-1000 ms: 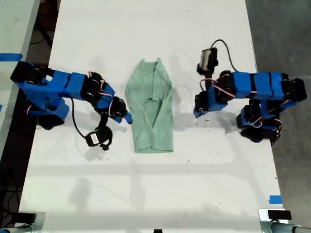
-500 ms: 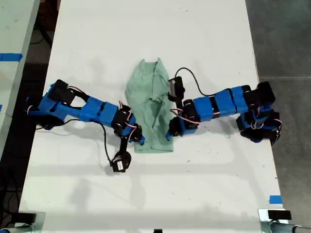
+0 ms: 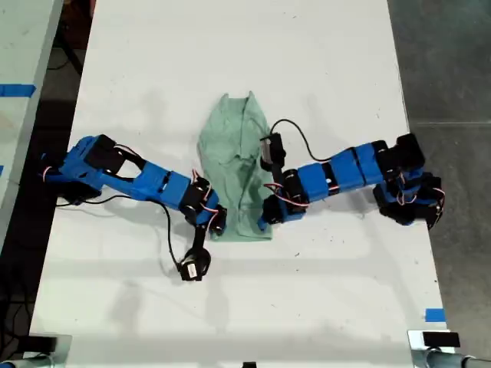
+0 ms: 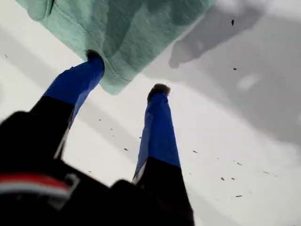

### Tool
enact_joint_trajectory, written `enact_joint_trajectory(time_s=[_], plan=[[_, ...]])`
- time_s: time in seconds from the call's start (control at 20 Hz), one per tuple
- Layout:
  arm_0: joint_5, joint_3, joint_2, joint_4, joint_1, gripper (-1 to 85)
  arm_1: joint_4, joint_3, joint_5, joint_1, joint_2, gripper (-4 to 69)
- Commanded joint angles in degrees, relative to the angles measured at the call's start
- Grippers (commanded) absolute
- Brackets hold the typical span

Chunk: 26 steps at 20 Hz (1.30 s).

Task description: Fold t shirt

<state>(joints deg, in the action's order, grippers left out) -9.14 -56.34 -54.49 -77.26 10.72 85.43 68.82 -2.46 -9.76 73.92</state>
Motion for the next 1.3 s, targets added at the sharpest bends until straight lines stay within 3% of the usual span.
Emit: enact_joint_trajectory(time_s=[0.0,0.25,0.3,0.35,0.5,0.65,0.75,0.95,1.25], plan=[[0.62,0.79,-0.44,0.00,-0.44,0.1,-2.55,-3.16,0.44,-0.88,-0.35,22.1],[0.62,0.79,-0.62,-0.35,-0.26,0.0,-7.21,-3.69,0.00,-1.23,-5.89,21.9],[0.62,0.79,-0.62,-0.62,-0.26,0.0,-7.82,-3.69,0.26,-1.49,-6.86,17.5],[0.62,0.79,-0.62,-0.79,-0.26,0.0,-7.91,-3.60,0.79,-1.58,-7.56,2.0],[0.62,0.79,-2.29,-2.20,0.62,0.0,-7.47,-5.36,0.26,-2.72,-8.09,0.7],[3.96,0.79,-8.35,-3.52,2.20,0.0,1.49,-15.73,0.18,-4.31,-5.36,0.7],[5.10,0.70,-13.54,-6.77,1.23,0.0,-1.76,-11.60,-4.13,-2.20,4.75,0.7],[11.78,-0.18,-27.07,-12.92,-8.26,0.0,-3.87,-10.28,-14.33,8.53,17.84,0.7],[20.83,-2.29,-39.20,-13.45,-34.37,0.0,-9.49,-8.44,-24.35,25.58,21.80,0.7]])
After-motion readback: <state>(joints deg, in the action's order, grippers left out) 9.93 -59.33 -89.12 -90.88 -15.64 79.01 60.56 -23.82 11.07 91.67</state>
